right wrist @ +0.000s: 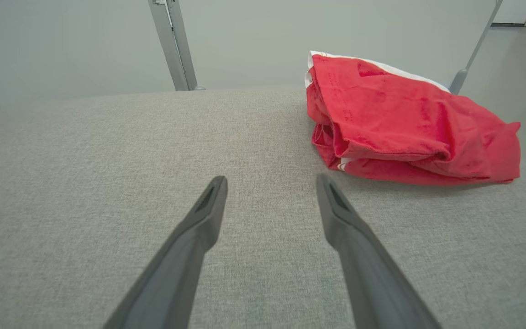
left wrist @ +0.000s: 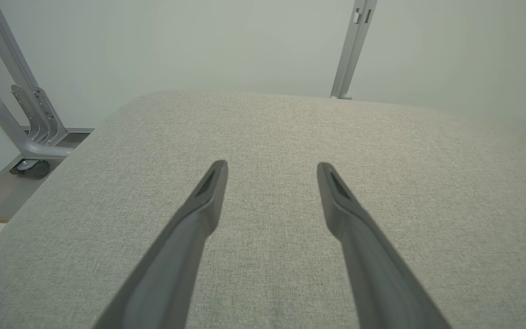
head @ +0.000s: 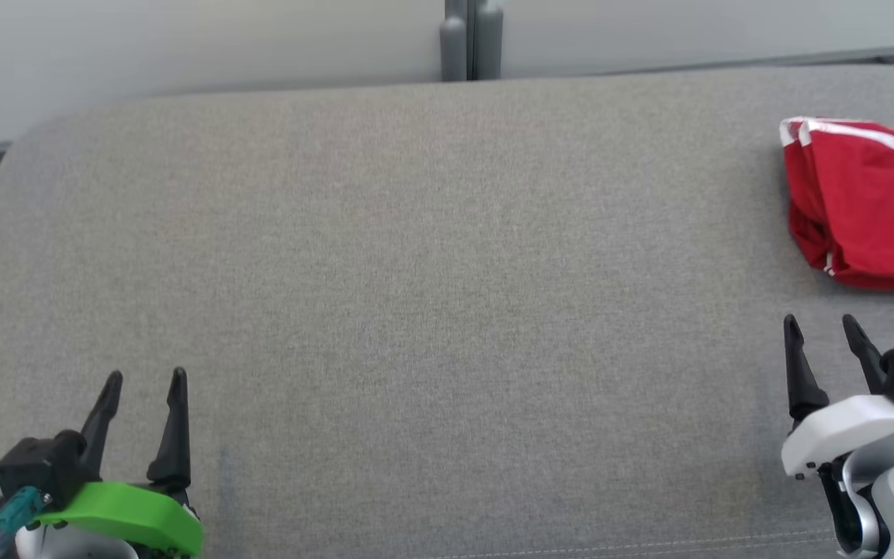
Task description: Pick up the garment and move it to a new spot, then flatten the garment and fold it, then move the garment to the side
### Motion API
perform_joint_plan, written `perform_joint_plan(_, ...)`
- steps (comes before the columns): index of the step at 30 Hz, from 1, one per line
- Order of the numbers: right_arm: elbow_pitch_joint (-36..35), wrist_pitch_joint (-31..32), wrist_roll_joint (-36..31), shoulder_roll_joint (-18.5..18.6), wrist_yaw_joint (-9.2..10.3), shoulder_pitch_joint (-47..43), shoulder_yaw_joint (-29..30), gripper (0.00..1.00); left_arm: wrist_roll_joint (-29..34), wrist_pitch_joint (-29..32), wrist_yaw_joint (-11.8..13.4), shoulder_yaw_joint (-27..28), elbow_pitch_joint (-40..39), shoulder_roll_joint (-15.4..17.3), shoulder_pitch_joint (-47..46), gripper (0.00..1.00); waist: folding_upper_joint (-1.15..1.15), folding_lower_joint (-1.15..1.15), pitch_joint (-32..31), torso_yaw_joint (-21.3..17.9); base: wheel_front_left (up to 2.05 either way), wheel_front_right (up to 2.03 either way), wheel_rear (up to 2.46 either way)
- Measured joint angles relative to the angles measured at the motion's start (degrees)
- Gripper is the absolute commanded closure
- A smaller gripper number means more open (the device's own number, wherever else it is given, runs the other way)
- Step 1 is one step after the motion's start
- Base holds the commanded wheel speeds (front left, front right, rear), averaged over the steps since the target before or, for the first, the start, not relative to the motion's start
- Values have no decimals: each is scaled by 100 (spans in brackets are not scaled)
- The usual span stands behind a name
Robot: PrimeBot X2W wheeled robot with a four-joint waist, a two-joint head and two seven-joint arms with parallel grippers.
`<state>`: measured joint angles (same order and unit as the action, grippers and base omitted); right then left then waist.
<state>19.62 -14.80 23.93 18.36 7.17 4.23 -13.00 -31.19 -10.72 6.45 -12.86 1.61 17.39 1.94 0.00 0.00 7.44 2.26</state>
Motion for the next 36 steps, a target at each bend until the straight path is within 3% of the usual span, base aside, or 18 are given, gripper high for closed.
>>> perform_joint_plan(4,-129,0,-257,18,0,-233,145,0,-23,1,-53,-97,149,-14,118,0,0,0,-328,-31,0,0,0)
perform_joint_plan(5,-174,0,-327,53,0,-307,215,100,-23,5,-94,-153,155,-15,153,100,0,0,-409,-33,0,0,0)
perform_joint_plan(16,113,100,-167,-259,-62,-604,296,100,-202,58,-98,-299,469,-347,328,100,0,0,-499,-41,0,0,0)
perform_joint_plan(36,118,634,1382,-560,-334,-470,728,100,-1538,363,-344,92,542,-576,323,100,0,0,-547,-84,0,0,0)
